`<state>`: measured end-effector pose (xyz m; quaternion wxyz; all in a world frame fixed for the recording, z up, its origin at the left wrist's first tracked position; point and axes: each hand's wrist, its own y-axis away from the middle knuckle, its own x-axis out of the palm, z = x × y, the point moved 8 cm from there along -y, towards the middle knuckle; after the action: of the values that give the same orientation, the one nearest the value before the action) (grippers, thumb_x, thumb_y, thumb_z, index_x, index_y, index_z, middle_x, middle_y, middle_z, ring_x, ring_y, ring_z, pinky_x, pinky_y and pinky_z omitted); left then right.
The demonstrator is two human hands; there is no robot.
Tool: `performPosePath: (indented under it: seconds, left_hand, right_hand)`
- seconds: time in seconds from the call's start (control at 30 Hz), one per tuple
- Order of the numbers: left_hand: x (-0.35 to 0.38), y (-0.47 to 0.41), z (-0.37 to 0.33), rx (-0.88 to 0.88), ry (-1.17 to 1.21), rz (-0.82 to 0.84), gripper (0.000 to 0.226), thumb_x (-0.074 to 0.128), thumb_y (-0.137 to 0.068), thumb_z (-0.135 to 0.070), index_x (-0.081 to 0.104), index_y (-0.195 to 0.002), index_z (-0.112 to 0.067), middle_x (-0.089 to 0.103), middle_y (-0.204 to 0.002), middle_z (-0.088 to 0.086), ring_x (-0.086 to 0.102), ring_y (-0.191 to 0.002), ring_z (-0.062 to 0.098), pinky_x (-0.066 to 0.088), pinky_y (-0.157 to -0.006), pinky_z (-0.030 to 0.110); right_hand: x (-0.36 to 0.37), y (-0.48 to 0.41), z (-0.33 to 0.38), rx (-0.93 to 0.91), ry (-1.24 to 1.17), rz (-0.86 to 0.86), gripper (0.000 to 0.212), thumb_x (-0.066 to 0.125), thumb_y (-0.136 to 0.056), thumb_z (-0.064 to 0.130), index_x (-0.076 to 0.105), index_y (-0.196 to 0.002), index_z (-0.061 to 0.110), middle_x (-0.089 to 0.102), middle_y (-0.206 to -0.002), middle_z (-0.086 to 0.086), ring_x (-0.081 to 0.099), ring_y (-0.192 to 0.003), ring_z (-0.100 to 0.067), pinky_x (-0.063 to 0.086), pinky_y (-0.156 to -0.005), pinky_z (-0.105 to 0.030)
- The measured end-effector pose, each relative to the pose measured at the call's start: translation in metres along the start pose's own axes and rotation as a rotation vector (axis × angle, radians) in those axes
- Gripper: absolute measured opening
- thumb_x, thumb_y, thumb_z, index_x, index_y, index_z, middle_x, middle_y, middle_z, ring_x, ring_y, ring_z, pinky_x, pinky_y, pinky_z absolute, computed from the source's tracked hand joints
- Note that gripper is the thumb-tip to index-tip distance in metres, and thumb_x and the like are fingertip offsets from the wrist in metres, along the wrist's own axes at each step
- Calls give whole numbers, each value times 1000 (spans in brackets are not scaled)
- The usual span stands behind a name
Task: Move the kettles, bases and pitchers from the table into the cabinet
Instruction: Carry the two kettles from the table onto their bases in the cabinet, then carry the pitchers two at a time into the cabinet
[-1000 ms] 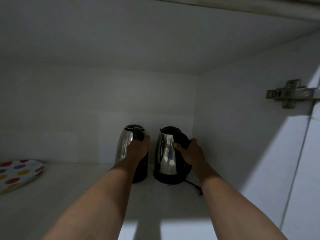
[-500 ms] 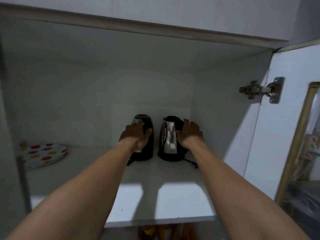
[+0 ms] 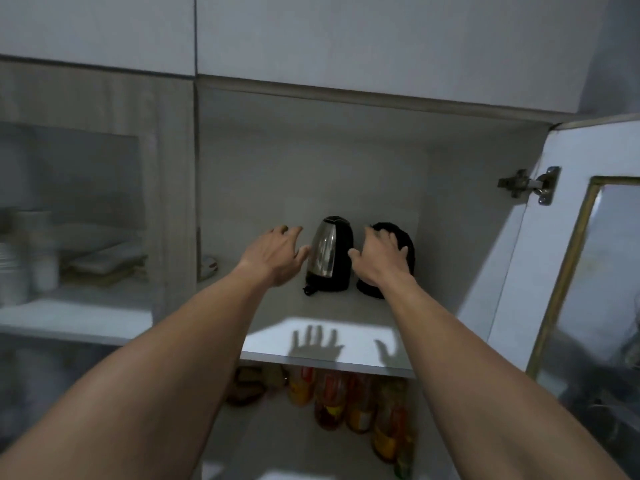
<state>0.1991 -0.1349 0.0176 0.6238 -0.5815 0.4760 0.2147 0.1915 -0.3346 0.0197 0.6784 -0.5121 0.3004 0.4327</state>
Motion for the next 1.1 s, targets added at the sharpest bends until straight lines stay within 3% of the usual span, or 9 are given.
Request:
performPosePath:
  seconds: [0.3,0.47,0.67,0.9,0.93,1.1]
  left_hand:
    - [-70,128,79,-193,-141,-43,55,35,-100,-51,48,-139,-15,55,-135,17,53,-122,36,45,-99,44]
    - [-110,226,129,-352,-264,-63,64,25,-96,-57,45,-139,-15,55,-138,15,45,-131,32,39,-106,49]
    - [-173,346,185,-554,-371,-95,57,30,-100,-51,42,-142,-13,49,-141,16,41,-132,33,36,-107,51]
    - [-227,463,247,-774,-440,-107,61,29,-101,-50,33,-149,-14,41,-149,14,32,-140,32,30,-112,54]
    - [-255,521,285,-869,-458,-135,61,29,-101,-51,33,-149,-14,41,-149,14,33,-140,31,31,-112,53]
    - [-280,580,324,-901,-538,-163,59,32,-100,-49,37,-147,-14,46,-145,11,37,-136,29,34,-110,47]
  right_hand:
    - [16,69,114,-227,-65,57,56,51,-97,42,43,-142,9,44,-147,-19,30,-143,-36,25,-115,-61]
    - [33,128,197,-391,-157,137,65,46,-100,43,30,-154,11,38,-153,-18,23,-148,-35,19,-118,-63]
    - [57,207,310,-567,-250,248,70,45,-100,46,22,-158,14,26,-162,-18,16,-151,-35,14,-119,-64]
    - [76,293,425,-753,-299,317,65,43,-101,44,26,-155,13,33,-156,-19,23,-147,-35,21,-116,-63]
    - [89,337,490,-845,-321,363,65,43,-100,45,25,-155,14,32,-157,-19,23,-148,-35,21,-116,-63]
    - [104,384,555,-902,-368,399,64,42,-102,45,24,-155,15,32,-157,-17,23,-148,-34,20,-117,-63]
